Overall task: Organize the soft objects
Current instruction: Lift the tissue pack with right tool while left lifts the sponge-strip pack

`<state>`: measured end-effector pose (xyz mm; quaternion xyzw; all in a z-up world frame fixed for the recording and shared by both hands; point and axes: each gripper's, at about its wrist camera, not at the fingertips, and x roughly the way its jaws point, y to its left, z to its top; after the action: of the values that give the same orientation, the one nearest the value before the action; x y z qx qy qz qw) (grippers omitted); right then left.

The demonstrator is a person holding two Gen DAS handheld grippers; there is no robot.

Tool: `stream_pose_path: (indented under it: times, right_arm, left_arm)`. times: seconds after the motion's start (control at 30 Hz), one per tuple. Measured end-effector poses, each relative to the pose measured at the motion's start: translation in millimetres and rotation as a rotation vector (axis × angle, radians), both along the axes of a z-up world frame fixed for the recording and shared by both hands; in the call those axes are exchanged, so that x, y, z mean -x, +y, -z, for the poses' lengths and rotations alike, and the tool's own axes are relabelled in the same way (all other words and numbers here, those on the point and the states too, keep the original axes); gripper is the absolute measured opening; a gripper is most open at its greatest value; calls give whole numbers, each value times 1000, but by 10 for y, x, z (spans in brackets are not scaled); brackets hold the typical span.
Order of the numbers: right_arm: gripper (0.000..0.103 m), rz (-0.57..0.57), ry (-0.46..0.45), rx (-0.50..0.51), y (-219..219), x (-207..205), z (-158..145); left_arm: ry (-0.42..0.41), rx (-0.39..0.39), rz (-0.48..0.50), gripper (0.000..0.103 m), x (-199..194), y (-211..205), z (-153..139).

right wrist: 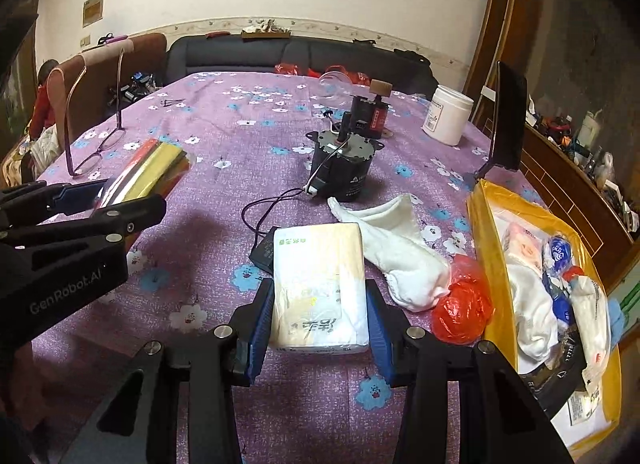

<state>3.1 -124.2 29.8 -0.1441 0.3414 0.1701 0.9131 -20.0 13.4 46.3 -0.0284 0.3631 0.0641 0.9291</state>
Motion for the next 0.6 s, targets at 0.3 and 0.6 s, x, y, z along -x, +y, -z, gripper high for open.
stream_pose_path:
  times: [0.3,0.6]
  right_arm:
    - [47,0,-33,28,50,30,-4]
    - [47,5,-75,29,31,105,-110]
  left_arm:
    - [11,4,3,45,-20,5,18]
    - [8,4,-2,45,-23,16,22]
